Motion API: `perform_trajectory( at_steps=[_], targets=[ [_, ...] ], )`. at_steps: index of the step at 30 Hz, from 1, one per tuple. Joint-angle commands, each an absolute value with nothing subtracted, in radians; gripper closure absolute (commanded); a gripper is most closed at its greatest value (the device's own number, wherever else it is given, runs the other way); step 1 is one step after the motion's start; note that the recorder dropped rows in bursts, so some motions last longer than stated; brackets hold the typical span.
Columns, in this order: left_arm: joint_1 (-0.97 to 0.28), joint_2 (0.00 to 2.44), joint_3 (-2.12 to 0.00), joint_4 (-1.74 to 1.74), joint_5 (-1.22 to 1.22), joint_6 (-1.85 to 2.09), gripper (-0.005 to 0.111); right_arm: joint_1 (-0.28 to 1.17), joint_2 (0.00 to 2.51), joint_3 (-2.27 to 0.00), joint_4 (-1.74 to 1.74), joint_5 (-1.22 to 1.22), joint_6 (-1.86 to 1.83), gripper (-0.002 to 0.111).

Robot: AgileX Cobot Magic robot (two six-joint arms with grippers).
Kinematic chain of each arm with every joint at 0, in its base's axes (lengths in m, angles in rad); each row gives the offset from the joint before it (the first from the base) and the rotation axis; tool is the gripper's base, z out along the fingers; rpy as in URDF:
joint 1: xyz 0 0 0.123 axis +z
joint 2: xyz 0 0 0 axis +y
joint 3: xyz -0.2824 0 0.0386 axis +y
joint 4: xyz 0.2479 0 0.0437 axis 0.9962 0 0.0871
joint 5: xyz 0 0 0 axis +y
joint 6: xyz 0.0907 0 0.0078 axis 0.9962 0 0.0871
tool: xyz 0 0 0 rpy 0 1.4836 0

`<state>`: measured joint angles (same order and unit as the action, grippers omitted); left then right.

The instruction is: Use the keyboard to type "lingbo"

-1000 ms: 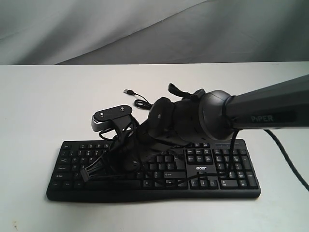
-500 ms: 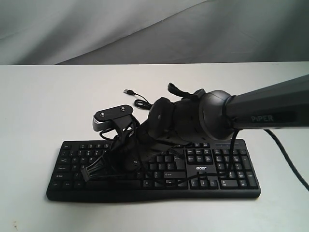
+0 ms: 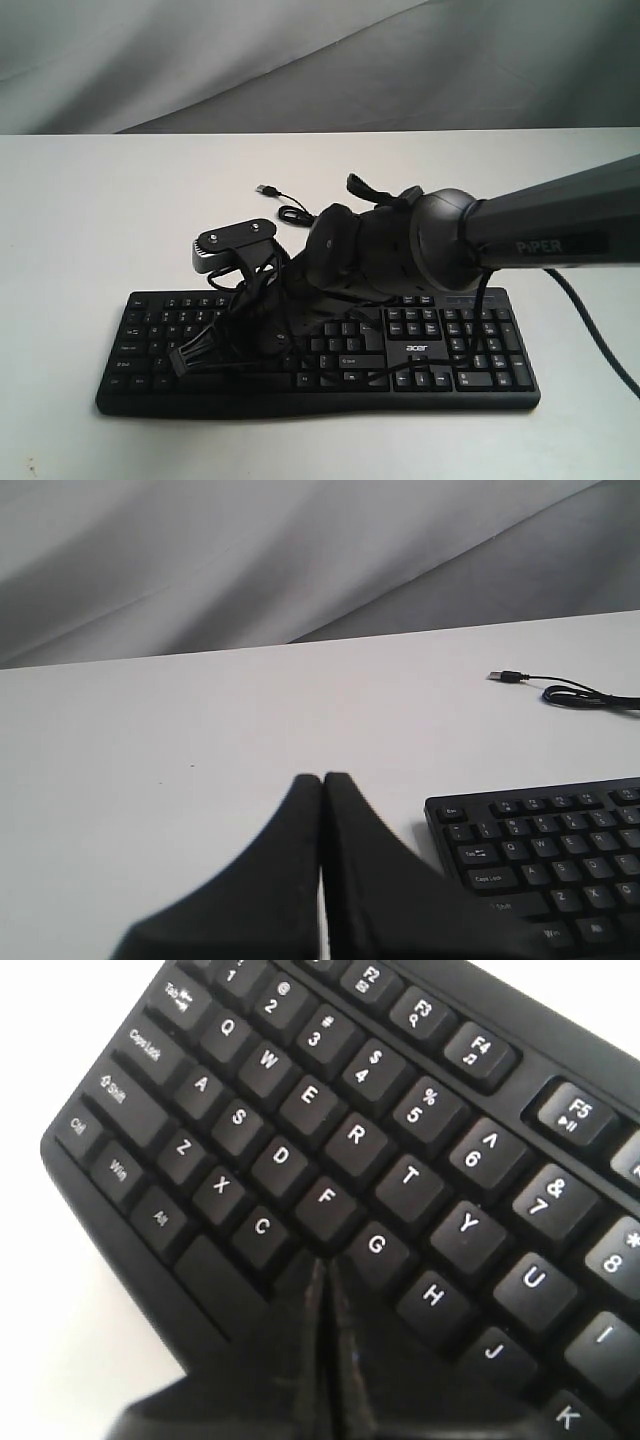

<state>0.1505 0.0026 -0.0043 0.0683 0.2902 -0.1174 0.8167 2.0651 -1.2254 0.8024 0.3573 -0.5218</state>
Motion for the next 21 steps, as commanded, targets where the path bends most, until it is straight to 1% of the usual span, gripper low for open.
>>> perform_trajectory(
  at_steps=[1, 18, 21],
  targets=[
    [0.152, 0.000, 0.000, 0.060, 0.286, -0.121, 0.106, 0.816, 2.065, -1.219, 0.795, 0.351, -0.520, 0.108],
    [0.152, 0.000, 0.000, 0.060, 0.286, -0.121, 0.106, 0.816, 2.098, -1.219, 0.795, 0.358, -0.501, 0.108],
    [0.152, 0.000, 0.000, 0.060, 0.286, -0.121, 0.106, 0.816, 2.057, -1.219, 0.784, 0.358, -0.501, 0.108]
  ],
)
